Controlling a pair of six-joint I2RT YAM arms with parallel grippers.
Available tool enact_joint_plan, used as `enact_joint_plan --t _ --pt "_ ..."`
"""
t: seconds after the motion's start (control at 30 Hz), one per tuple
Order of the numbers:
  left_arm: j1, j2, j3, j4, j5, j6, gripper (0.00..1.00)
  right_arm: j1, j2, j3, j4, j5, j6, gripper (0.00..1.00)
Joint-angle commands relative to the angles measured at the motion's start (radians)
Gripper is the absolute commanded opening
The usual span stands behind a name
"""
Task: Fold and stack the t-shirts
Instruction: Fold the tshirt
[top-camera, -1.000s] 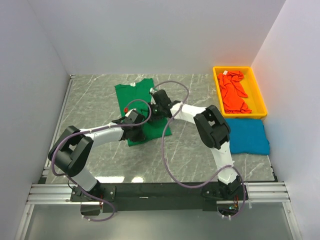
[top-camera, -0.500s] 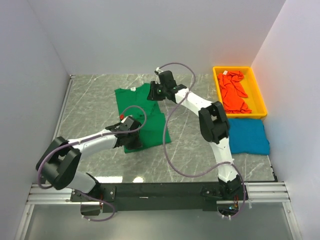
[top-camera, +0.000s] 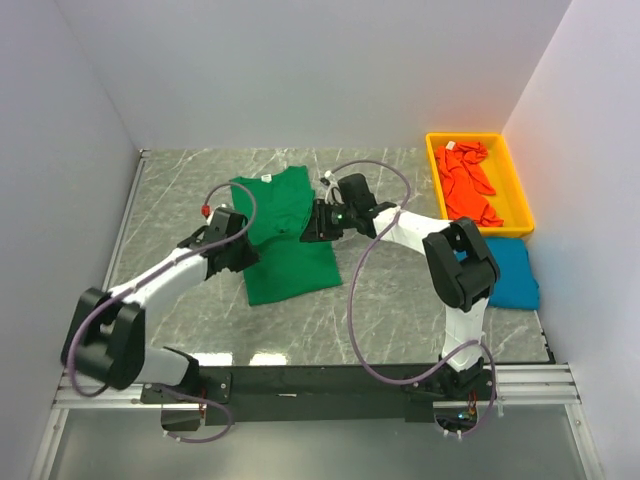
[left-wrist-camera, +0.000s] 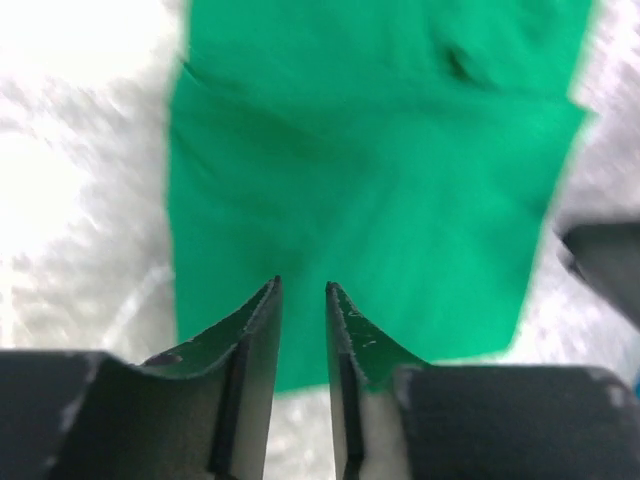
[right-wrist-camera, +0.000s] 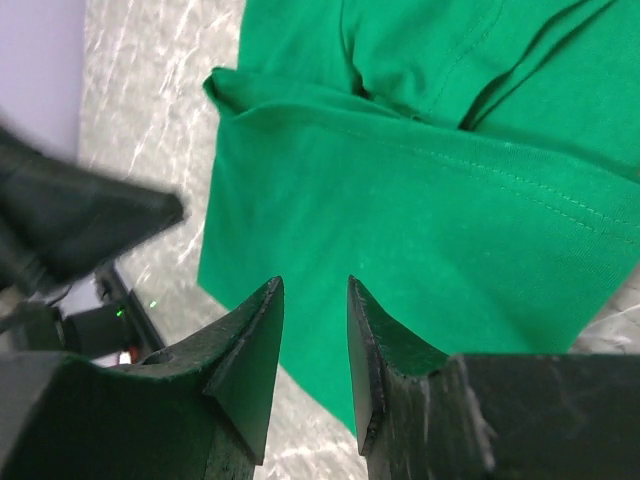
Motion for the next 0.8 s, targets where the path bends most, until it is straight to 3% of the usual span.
enact_joint_plan --t 0.0,0.17,0.4,0.63,0.77 --pt "0.045 0.113 0.066 0.093 0.041 0.065 0.28 -0.031 0.033 0.013 0.095 -0.084 0.021 0.39" --pt "0.111 0.289 0.172 0.116 0.021 0.086 0.24 -0.08 0.14 0.082 0.097 -0.103 0.036 0.39" --pt "0.192 0.397 0.209 0.102 0.062 0.047 0.24 -0.161 0.271 0.117 0.152 -0.15 0.12 0.39" --pt "0.197 0.238 0.169 0.059 0.033 0.062 0.37 -0.194 0.158 0.028 0.193 -0.193 0.147 0.39" --pt "0.189 0.077 0.105 0.015 0.062 0.073 0.44 -0.18 0.017 -0.148 0.326 -0.273 0.212 0.39"
